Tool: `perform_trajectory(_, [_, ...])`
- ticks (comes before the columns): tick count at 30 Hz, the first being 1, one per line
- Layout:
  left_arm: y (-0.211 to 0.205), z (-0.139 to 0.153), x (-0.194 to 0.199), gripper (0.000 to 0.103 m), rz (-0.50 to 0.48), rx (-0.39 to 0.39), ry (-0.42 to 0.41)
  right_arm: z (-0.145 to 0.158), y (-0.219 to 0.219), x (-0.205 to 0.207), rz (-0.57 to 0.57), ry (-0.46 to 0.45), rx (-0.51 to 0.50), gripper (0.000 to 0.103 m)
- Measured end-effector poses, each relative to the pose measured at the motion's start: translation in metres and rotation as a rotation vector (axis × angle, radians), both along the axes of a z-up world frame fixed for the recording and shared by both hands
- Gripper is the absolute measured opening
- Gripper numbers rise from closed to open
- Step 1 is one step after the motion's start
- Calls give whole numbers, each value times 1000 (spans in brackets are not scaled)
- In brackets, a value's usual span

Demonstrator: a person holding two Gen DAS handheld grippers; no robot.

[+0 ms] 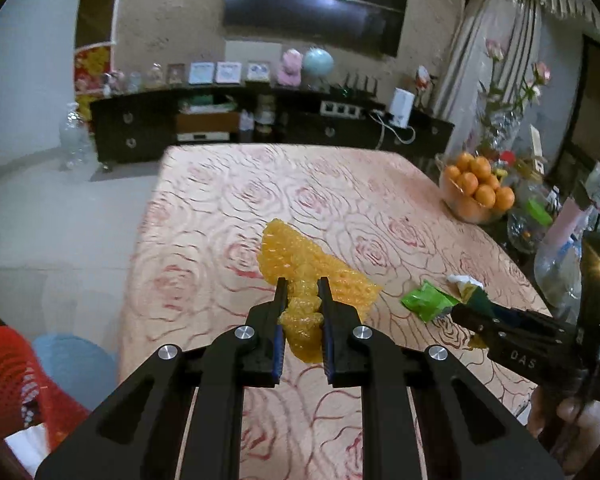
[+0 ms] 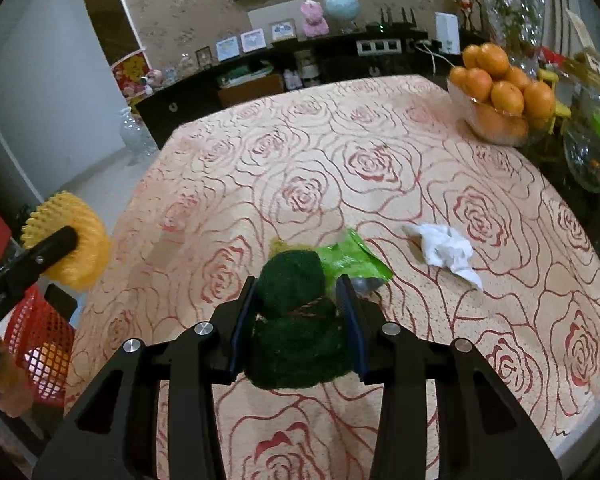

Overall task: Collect trash
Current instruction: 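Carry the sponge and scrubber over the red wastebasket with both tools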

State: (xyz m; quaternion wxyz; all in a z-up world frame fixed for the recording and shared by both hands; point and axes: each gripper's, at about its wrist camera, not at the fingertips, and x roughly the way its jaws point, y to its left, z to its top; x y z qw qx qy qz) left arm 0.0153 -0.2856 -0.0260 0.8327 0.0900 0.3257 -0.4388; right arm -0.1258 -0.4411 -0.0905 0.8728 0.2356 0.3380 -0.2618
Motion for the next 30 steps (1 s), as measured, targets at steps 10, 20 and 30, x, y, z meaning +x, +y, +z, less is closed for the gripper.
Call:
perform_trajectory(10, [74, 44, 1, 14, 133, -44, -86, 46, 39, 9, 65, -73, -103, 39])
perform_trajectory(20, [173, 57, 21, 14, 384, -48, -168, 79, 101, 36, 220, -150, -184, 39])
perform_trajectory(30, [227, 55, 43, 14, 512, -35, -150, 100, 161, 93, 445, -184, -119, 39])
